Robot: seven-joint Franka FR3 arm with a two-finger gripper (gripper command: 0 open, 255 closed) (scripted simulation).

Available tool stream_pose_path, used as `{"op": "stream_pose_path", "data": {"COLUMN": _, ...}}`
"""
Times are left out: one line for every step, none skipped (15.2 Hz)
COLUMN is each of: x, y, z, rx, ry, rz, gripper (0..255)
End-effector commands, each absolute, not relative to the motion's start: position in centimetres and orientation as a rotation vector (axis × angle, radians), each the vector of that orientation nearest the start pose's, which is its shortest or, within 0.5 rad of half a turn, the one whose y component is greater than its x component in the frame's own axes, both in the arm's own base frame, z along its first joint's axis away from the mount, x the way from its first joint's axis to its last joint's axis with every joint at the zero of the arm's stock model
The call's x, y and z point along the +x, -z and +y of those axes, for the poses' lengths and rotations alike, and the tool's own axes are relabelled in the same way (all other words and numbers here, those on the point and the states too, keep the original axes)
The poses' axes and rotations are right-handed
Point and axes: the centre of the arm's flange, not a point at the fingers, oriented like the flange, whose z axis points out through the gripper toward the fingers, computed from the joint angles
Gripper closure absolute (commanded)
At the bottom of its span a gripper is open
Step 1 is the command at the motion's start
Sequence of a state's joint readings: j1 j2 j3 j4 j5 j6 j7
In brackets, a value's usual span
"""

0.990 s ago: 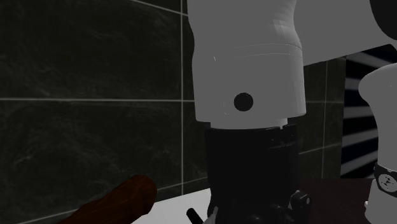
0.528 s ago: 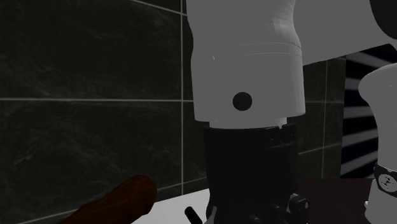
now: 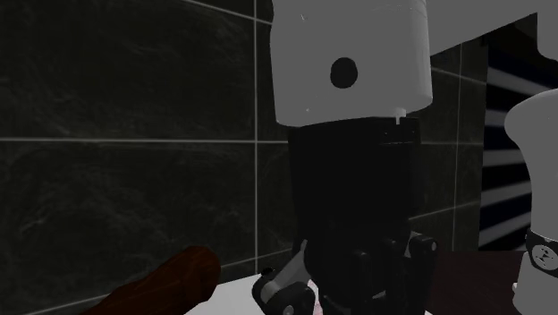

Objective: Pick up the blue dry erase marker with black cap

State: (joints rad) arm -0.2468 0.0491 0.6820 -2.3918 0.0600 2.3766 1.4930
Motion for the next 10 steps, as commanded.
{"op": "stream_pose_path", "data": {"x": 44.4, "y": -30.8, "z": 20.8, "rx": -2.677, "ry": -0.141, "rz": 1.645, "gripper": 255}}
{"op": "stream_pose_path", "data": {"x": 44.4, "y": -31.4, "z": 20.8, "rx": -2.677, "ry": -0.141, "rz": 1.645, "gripper": 255}}
{"op": "stream_pose_path", "data": {"x": 44.4, "y": -31.9, "z": 20.8, "rx": -2.677, "ry": -0.141, "rz": 1.645, "gripper": 255}}
{"op": "stream_pose_path", "data": {"x": 44.4, "y": -32.4, "z": 20.8, "rx": -2.677, "ry": -0.141, "rz": 1.645, "gripper": 255}}
{"op": "stream_pose_path", "data": {"x": 44.4, "y": -32.9, "z": 20.8, "rx": -2.677, "ry": -0.141, "rz": 1.645, "gripper": 255}}
{"op": "stream_pose_path", "data": {"x": 44.4, "y": -33.5, "z": 20.8, "rx": -2.677, "ry": -0.141, "rz": 1.645, "gripper": 255}}
{"op": "stream_pose_path", "data": {"x": 44.4, "y": -34.0, "z": 20.8, "rx": -2.677, "ry": -0.141, "rz": 1.645, "gripper": 255}}
{"op": "stream_pose_path", "data": {"x": 44.4, "y": -34.5, "z": 20.8, "rx": -2.677, "ry": -0.141, "rz": 1.645, "gripper": 255}}
{"op": "stream_pose_path", "data": {"x": 44.4, "y": -34.6, "z": 20.8, "rx": -2.677, "ry": -0.141, "rz": 1.645, "gripper": 255}}
{"op": "stream_pose_path", "data": {"x": 44.4, "y": -34.6, "z": 20.8, "rx": -2.677, "ry": -0.141, "rz": 1.645, "gripper": 255}}
